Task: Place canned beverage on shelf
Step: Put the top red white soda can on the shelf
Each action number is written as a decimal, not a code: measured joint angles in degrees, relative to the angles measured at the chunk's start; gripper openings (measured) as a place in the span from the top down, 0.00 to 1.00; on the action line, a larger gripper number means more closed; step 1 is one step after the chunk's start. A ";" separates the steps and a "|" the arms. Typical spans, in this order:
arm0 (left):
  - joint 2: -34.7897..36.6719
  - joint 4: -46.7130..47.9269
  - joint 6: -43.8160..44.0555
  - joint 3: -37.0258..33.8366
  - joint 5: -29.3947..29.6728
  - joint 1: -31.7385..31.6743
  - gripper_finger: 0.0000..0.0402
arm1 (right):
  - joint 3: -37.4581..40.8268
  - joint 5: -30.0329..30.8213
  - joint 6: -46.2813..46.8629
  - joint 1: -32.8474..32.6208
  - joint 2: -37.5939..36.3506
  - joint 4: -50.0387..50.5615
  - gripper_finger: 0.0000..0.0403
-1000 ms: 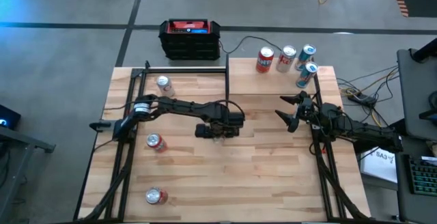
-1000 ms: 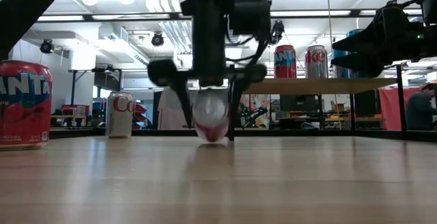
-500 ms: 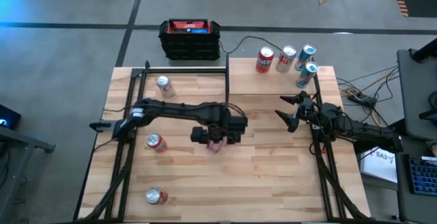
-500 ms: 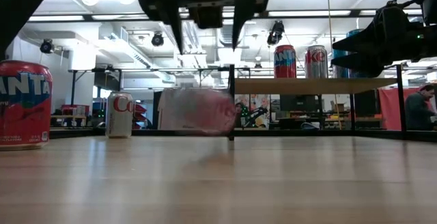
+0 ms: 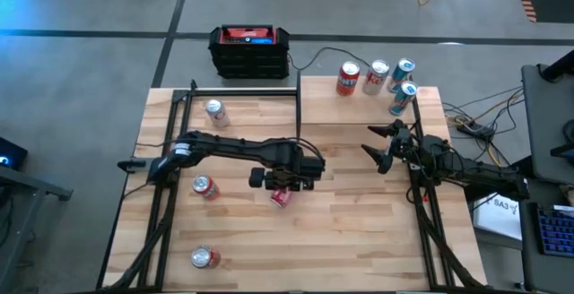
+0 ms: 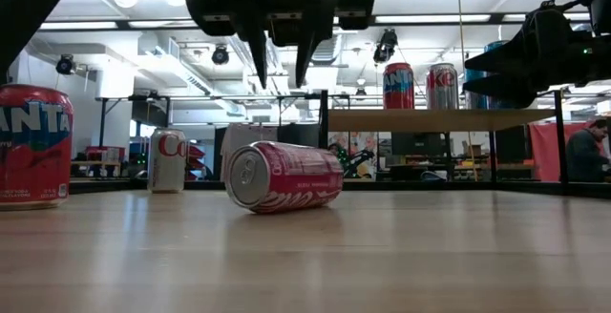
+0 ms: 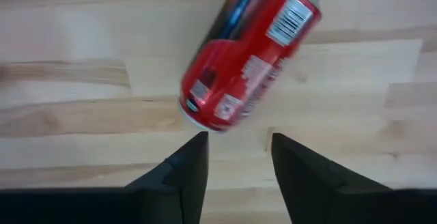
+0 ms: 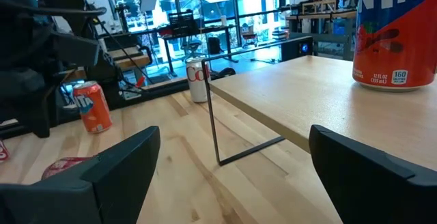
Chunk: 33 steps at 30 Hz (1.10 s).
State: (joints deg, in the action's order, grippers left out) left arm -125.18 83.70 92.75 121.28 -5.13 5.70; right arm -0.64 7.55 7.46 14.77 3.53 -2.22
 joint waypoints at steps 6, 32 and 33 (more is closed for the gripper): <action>-2.14 -0.08 0.16 -0.46 1.95 0.01 0.48 | 0.00 0.01 -0.01 0.00 0.00 0.00 0.11; -7.34 -13.57 -26.16 -7.60 1.20 0.83 0.23 | 0.00 0.01 -0.01 0.00 0.00 0.00 0.11; -7.18 -14.62 -26.32 -8.36 1.14 0.79 0.23 | 0.00 0.01 -0.01 0.02 0.00 -0.02 0.11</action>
State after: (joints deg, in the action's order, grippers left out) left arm -132.36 69.08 66.43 112.92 -3.98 6.49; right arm -0.64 7.57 7.45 14.79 3.53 -2.24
